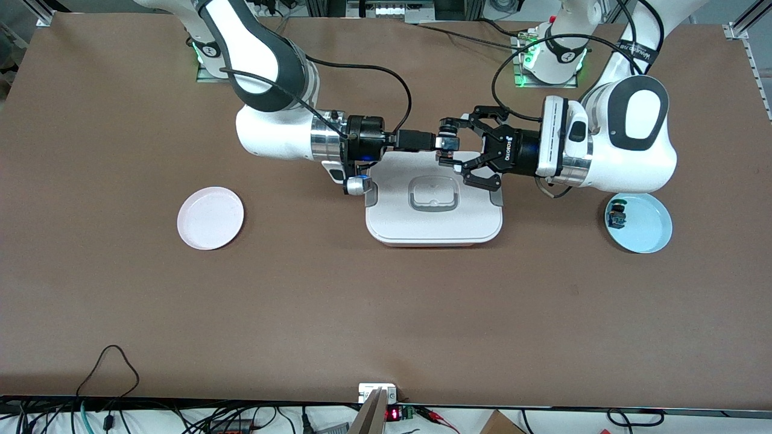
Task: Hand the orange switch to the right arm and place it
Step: 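Open the left gripper and withdraw it while the right gripper pulls away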
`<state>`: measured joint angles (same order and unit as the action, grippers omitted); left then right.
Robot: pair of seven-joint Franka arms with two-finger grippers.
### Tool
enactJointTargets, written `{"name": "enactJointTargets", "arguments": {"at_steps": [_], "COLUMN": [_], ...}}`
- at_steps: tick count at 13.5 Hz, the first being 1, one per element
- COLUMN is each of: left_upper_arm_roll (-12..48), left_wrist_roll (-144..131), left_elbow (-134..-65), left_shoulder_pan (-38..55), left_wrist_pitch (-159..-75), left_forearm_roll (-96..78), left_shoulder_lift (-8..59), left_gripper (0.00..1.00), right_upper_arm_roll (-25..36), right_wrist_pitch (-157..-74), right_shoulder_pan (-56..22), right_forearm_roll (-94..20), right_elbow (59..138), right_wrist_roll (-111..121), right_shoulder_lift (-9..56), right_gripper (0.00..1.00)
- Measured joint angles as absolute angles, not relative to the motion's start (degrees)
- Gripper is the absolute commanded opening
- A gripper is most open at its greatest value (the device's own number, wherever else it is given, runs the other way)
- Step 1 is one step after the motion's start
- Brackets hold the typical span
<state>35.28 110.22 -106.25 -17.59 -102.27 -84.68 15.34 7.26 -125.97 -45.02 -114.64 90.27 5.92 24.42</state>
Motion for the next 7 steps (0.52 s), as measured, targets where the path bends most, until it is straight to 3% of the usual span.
{"name": "enactJointTargets", "arguments": {"at_steps": [1,7], "left_upper_arm_roll": [35.39,35.06], "left_wrist_roll": [110.23,110.32], "left_elbow": [-106.26,-106.31], "left_shoulder_pan": [-17.84,-24.95], "left_wrist_pitch": [-101.94,-95.41], "left_forearm_roll": [-84.68,-84.68], "left_shoulder_lift": [15.34,15.24], "left_gripper": [0.99,1.00], "right_upper_arm_roll": [7.24,7.58], "right_wrist_pitch": [-126.03,-126.47], "right_shoulder_pan": [-45.09,-44.94], "right_forearm_roll": [-114.67,-114.77], "right_elbow": [90.14,89.79], "right_wrist_roll": [5.96,5.97], "right_shoulder_lift": [24.45,24.63], "right_gripper": [0.00,0.00]}}
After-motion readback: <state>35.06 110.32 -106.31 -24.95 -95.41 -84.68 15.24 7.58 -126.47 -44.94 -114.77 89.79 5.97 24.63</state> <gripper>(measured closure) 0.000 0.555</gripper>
